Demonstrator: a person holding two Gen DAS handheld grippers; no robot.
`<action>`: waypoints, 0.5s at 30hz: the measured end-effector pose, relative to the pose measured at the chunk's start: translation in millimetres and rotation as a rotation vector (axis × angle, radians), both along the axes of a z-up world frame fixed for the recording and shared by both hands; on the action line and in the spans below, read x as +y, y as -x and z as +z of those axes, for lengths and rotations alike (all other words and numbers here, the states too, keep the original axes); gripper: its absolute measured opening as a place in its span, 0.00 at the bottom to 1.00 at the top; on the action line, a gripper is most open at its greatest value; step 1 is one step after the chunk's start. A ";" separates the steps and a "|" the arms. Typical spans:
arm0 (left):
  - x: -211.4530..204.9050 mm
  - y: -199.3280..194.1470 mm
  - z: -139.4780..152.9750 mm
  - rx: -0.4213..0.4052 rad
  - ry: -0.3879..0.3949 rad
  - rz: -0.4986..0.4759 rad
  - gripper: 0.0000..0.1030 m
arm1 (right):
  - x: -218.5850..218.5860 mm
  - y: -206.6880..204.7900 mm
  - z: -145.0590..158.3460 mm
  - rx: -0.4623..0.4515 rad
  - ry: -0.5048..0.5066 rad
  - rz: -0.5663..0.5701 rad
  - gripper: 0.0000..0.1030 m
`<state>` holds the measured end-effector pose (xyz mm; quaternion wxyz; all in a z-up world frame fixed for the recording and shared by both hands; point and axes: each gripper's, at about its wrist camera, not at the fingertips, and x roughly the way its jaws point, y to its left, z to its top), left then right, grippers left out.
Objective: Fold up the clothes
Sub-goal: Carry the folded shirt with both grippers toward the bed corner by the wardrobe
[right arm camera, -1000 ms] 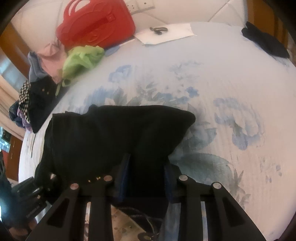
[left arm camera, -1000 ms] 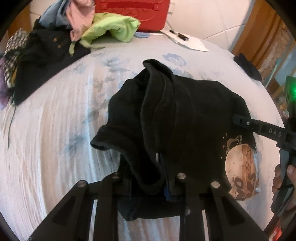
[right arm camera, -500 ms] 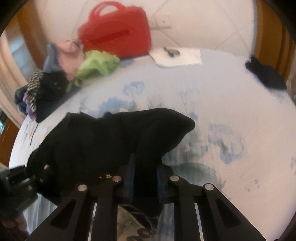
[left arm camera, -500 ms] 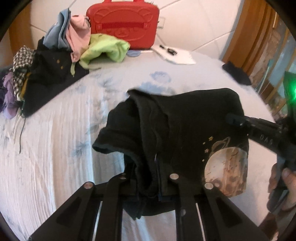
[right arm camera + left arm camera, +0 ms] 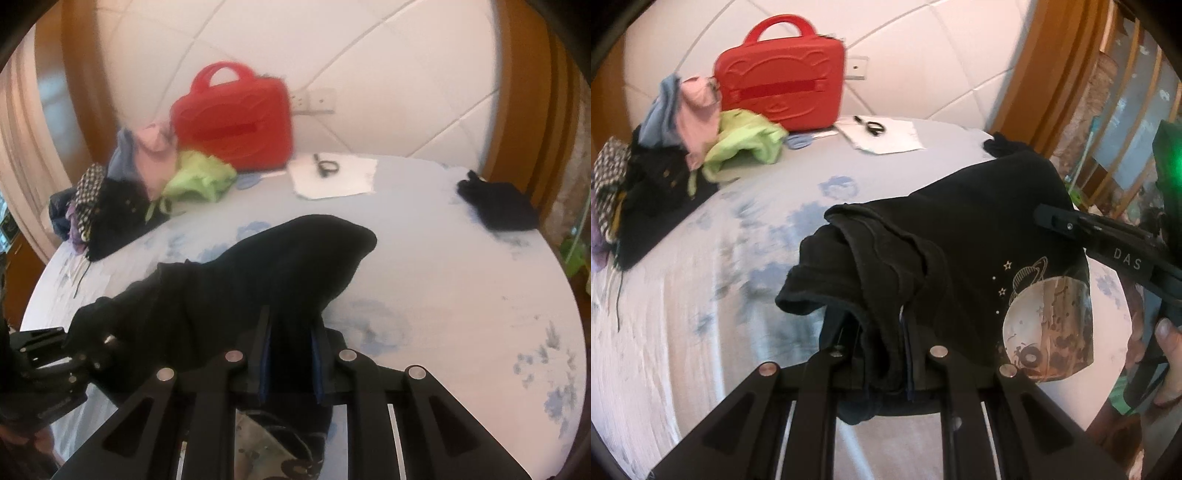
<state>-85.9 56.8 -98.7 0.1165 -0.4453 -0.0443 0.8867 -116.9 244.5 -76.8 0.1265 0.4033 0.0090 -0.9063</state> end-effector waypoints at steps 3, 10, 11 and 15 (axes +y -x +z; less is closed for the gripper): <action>30.5 6.7 0.9 0.001 0.017 -0.013 0.12 | 28.7 1.9 5.3 0.008 0.011 -0.010 0.17; 118.5 30.0 -2.7 -0.005 0.027 0.016 0.12 | 110.1 20.3 0.6 0.002 0.040 0.011 0.17; 133.9 34.6 -2.9 -0.008 0.027 0.029 0.12 | 124.0 25.7 0.6 -0.001 0.042 0.023 0.17; 193.0 55.4 2.2 -0.012 0.022 0.049 0.12 | 182.7 49.4 3.6 -0.011 0.052 0.074 0.17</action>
